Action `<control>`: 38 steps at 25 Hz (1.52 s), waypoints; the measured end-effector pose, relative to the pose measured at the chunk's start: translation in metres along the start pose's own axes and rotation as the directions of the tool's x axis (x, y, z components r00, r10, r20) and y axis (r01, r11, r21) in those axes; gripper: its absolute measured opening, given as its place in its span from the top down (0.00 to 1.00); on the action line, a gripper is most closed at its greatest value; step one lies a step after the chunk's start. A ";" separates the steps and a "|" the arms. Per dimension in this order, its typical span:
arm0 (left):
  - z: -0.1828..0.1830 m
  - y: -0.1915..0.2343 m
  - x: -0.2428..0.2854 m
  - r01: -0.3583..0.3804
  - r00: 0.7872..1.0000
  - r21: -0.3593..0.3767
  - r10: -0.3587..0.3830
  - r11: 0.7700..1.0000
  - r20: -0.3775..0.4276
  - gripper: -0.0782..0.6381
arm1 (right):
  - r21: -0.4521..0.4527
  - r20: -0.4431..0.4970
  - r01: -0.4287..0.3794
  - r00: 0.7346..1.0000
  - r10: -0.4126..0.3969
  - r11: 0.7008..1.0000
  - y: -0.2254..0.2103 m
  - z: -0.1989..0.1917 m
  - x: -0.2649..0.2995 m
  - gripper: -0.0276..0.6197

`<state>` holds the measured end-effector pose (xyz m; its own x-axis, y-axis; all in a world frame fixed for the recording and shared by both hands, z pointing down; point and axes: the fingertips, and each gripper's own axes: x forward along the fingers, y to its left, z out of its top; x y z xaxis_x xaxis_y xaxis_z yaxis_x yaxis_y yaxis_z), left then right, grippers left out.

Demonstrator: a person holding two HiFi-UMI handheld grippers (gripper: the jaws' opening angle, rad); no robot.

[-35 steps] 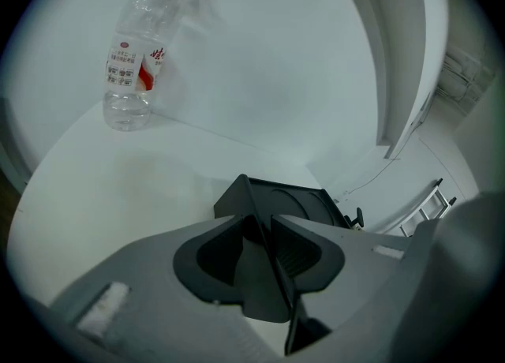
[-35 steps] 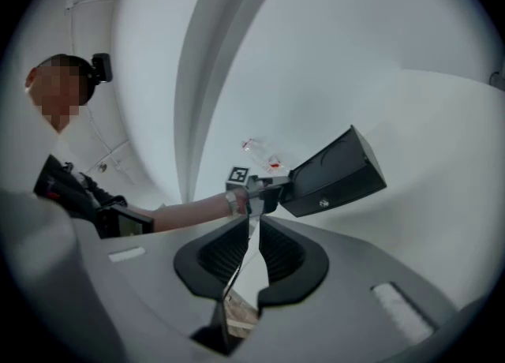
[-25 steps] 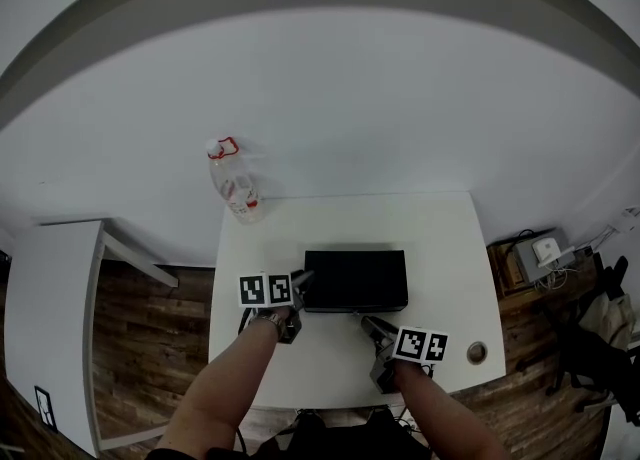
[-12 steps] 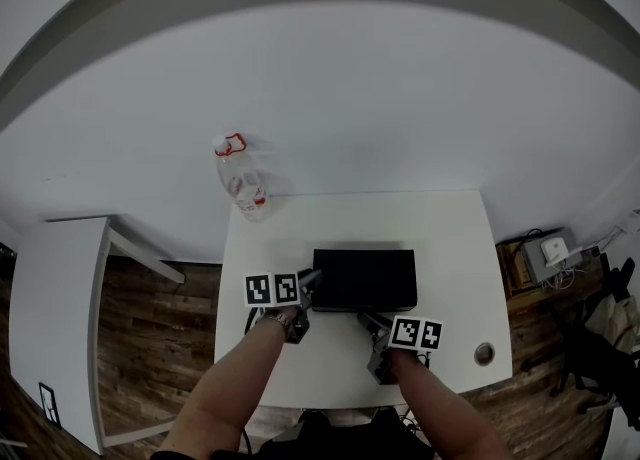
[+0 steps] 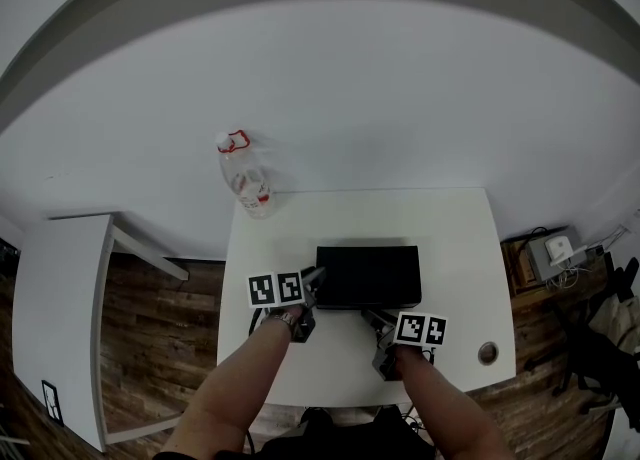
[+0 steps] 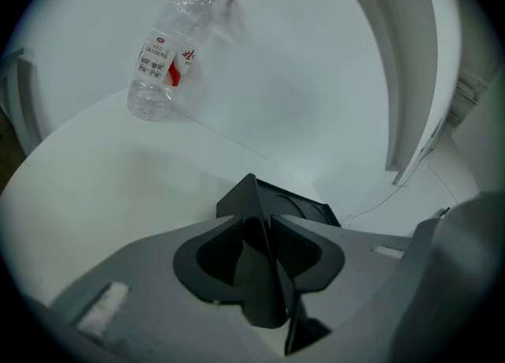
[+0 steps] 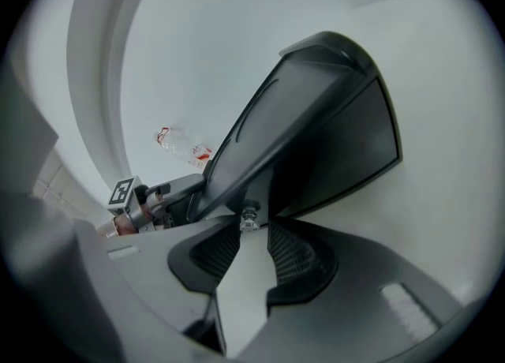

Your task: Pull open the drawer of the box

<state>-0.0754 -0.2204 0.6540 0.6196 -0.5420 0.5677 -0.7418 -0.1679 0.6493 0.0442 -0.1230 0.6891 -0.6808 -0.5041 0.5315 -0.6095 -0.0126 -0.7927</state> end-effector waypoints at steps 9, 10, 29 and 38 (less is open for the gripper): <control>0.000 0.001 -0.001 -0.008 1.000 -0.013 0.008 1.000 0.016 0.72 | -0.015 -0.032 -0.019 0.999 0.018 1.000 0.001 0.001 0.001 0.80; 0.001 0.001 -0.001 -0.009 1.000 -0.012 0.009 1.000 0.016 0.72 | -0.016 -0.031 -0.022 0.999 0.021 1.000 0.003 0.001 0.001 0.81; 0.001 0.003 -0.001 -0.031 0.998 -0.038 0.033 0.999 0.057 0.72 | -0.014 -0.036 -0.030 0.999 0.030 0.999 0.006 -0.018 -0.010 0.84; 0.001 0.004 -0.001 -0.034 0.997 -0.040 0.036 0.999 0.063 0.72 | -0.011 -0.046 -0.026 0.999 0.025 1.000 0.006 -0.036 -0.022 0.85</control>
<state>-0.0787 -0.2216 0.6554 0.5751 -0.5983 0.5579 -0.7514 -0.1166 0.6494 0.0404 -0.0807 0.6837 -0.7139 -0.4642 0.5243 -0.5960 0.0096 -0.8029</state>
